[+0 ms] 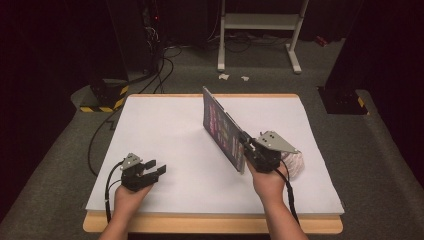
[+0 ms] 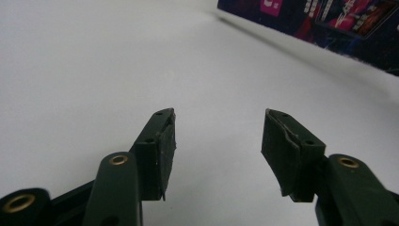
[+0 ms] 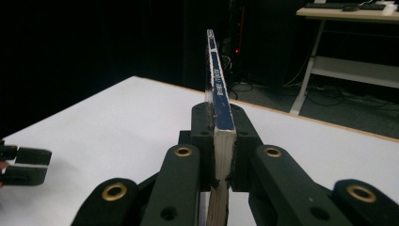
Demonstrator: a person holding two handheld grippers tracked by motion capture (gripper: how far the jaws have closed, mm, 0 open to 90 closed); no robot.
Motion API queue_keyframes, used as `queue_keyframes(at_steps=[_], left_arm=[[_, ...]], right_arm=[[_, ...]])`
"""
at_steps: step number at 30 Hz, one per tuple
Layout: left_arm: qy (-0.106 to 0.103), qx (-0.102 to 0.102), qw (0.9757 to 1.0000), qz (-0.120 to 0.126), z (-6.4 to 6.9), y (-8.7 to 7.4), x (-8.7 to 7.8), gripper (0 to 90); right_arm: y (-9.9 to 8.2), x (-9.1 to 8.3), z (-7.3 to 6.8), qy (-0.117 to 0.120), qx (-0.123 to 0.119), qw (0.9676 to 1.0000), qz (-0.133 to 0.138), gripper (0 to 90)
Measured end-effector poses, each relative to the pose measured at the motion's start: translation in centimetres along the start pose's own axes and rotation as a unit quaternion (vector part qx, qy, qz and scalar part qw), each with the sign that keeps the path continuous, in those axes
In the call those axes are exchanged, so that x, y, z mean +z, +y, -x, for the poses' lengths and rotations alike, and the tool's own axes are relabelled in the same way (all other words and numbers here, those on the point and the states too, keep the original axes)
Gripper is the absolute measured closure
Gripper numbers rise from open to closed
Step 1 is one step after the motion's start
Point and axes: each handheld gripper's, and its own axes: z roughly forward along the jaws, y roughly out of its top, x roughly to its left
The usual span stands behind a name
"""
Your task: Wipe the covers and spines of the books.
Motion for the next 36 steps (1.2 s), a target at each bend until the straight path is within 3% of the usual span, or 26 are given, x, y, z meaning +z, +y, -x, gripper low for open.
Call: queue_keyframes(at_steps=[6,15,29,36], left_arm=[[0.000,0.001,1.0000,-0.001,0.0,0.0,0.0,45.1],[0.001,0.000,1.0000,0.000,-0.1,-0.1,0.0,45.1],[0.004,-0.003,1.0000,0.000,-0.3,-0.3,-0.3,45.1],[0.004,-0.003,1.0000,-0.001,-0.4,-0.3,-0.3,45.1]], right_arm=[[0.9,-1.0,1.4,-0.017,0.013,0.9996,0.020,84.7],[2.1,-2.2,2.8,-0.047,0.013,0.9981,0.037,84.6],[2.7,-2.9,3.3,-0.067,0.009,0.9964,0.051,84.6],[1.9,-2.4,3.0,-0.082,-0.005,0.9958,0.039,84.6]])
